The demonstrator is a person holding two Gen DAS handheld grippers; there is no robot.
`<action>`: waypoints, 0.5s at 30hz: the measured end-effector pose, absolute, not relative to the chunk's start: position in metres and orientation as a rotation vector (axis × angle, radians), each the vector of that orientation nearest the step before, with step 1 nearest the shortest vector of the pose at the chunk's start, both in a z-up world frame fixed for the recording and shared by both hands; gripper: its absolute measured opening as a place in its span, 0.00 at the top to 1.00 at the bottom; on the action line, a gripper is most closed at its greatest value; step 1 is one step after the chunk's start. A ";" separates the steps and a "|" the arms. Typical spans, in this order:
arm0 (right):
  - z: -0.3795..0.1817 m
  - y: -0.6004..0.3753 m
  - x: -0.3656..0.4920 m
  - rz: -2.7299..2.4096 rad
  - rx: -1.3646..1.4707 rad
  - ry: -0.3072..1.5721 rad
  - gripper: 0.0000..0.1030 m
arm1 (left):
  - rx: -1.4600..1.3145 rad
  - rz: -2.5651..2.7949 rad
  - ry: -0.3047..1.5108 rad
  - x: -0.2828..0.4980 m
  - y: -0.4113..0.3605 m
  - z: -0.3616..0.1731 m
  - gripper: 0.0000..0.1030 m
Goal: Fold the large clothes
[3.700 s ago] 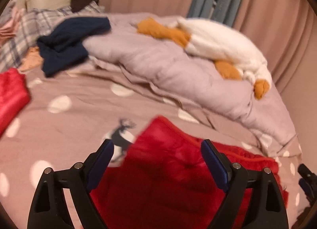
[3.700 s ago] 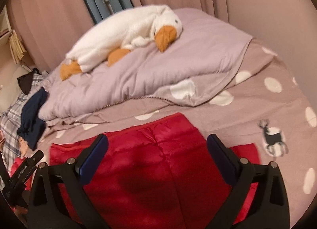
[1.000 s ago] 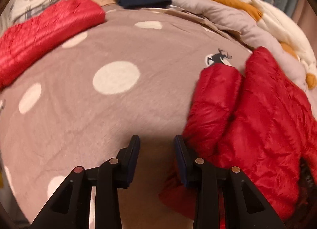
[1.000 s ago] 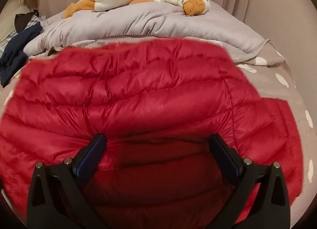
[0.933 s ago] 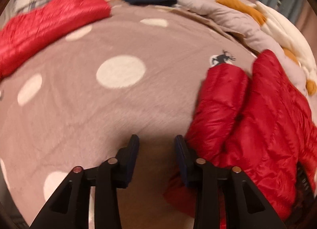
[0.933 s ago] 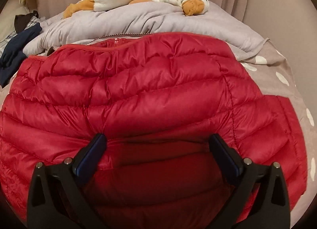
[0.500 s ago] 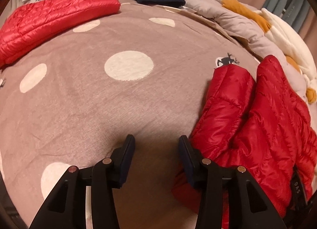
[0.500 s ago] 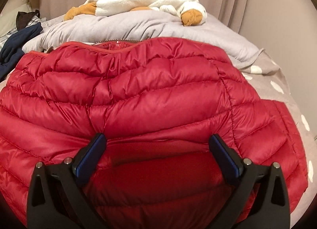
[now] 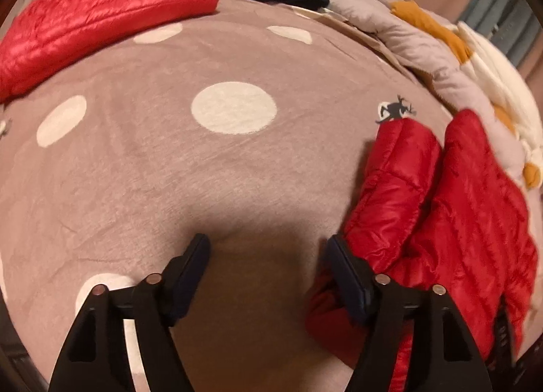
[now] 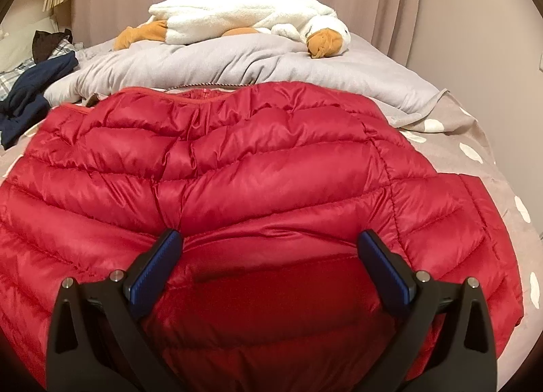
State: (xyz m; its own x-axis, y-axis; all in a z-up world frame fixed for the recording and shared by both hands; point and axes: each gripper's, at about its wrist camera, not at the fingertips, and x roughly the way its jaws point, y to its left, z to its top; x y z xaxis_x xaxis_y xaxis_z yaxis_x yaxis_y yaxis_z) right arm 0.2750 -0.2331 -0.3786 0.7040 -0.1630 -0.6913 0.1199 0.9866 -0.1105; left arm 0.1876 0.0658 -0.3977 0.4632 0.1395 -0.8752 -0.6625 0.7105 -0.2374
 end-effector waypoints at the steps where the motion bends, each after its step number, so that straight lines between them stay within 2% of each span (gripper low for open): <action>1: -0.377 -0.234 0.275 -0.150 -0.060 0.788 0.00 | -0.635 0.520 0.967 0.185 0.067 -0.396 0.30; 5: -0.361 -0.242 0.273 -0.118 -0.027 0.837 0.00 | -0.716 0.453 0.924 0.173 0.069 -0.384 0.29; 7: -0.351 -0.252 0.265 -0.114 0.024 0.807 0.00 | -0.790 0.395 0.856 0.164 0.069 -0.373 0.24; 9: -0.338 -0.264 0.256 -0.145 0.055 0.770 0.00 | -0.837 0.341 0.788 0.158 0.065 -0.363 0.03; 10: -0.331 -0.269 0.251 -0.156 0.064 0.752 0.00 | -0.847 0.314 0.747 0.156 0.062 -0.359 0.00; 11: -0.325 -0.274 0.246 -0.166 0.067 0.738 0.00 | -0.845 0.306 0.732 0.157 0.060 -0.359 0.01; 15: -0.313 -0.294 0.236 -0.225 0.033 0.723 0.00 | -0.832 0.248 0.855 0.182 0.047 -0.381 0.01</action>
